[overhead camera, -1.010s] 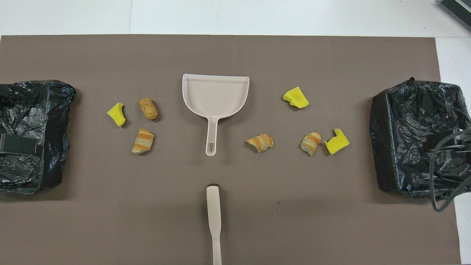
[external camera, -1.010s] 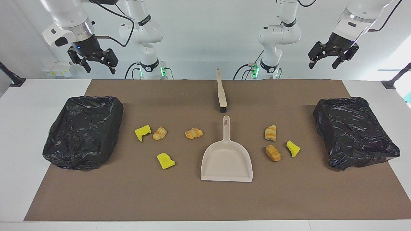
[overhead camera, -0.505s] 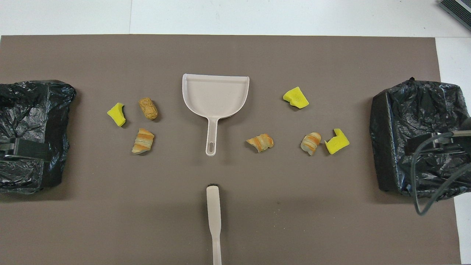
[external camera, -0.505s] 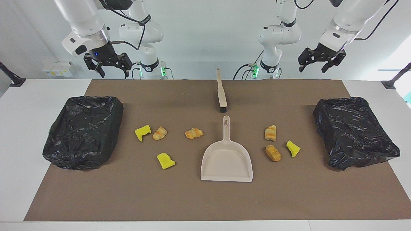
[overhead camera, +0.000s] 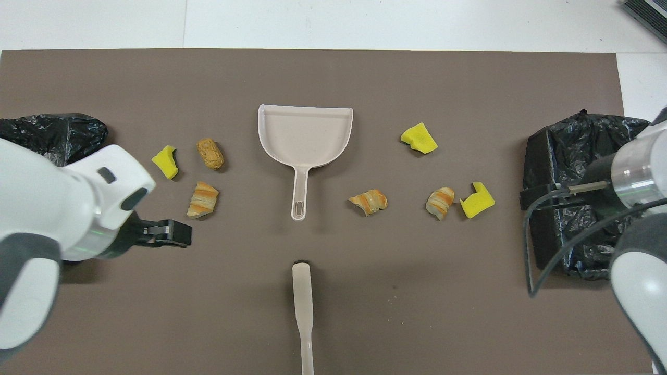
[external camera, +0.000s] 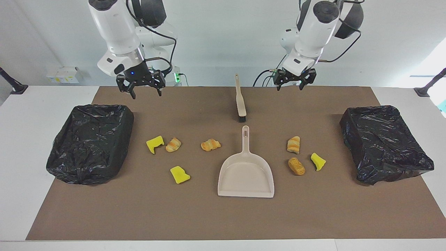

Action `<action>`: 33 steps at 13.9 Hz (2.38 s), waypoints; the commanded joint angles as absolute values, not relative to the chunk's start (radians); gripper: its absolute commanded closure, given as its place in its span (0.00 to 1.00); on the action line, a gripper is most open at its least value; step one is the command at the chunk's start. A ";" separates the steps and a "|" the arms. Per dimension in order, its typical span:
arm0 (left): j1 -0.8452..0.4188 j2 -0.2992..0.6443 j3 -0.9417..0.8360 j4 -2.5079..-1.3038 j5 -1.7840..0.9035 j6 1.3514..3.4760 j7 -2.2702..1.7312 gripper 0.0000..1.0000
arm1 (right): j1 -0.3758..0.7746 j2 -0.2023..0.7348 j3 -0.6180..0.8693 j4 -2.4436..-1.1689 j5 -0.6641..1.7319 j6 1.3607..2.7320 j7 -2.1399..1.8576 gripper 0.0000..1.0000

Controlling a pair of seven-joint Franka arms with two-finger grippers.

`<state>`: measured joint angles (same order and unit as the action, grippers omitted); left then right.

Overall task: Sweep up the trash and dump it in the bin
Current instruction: 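Reach the right gripper to the dustpan handle and grasp it, then drag the dustpan toward the bread pieces while the left gripper reaches the brush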

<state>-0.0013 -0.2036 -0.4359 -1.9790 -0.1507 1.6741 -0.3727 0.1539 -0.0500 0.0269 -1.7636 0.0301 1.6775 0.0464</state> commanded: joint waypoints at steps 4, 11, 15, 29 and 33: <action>-0.003 -0.322 -0.638 -2.229 -0.235 1.841 -0.546 0.00 | 0.274 0.093 0.025 -1.732 0.055 1.772 0.204 0.00; -0.034 -0.314 -0.871 -2.460 -0.340 2.088 -0.609 0.00 | 0.448 0.297 0.025 -1.637 0.101 1.897 0.471 0.00; -0.038 -0.316 -0.908 -2.482 -0.397 2.112 -0.607 0.00 | 0.541 0.406 0.025 -1.573 0.115 1.928 0.528 0.00; -0.069 -0.307 -0.910 -2.496 -0.434 2.106 -0.607 1.00 | 0.612 0.548 0.028 -1.453 0.133 2.023 0.612 0.00; -0.067 -0.301 -0.910 -2.491 -0.436 2.080 -0.598 1.00 | 0.638 0.557 0.028 -1.460 0.101 2.042 0.638 0.00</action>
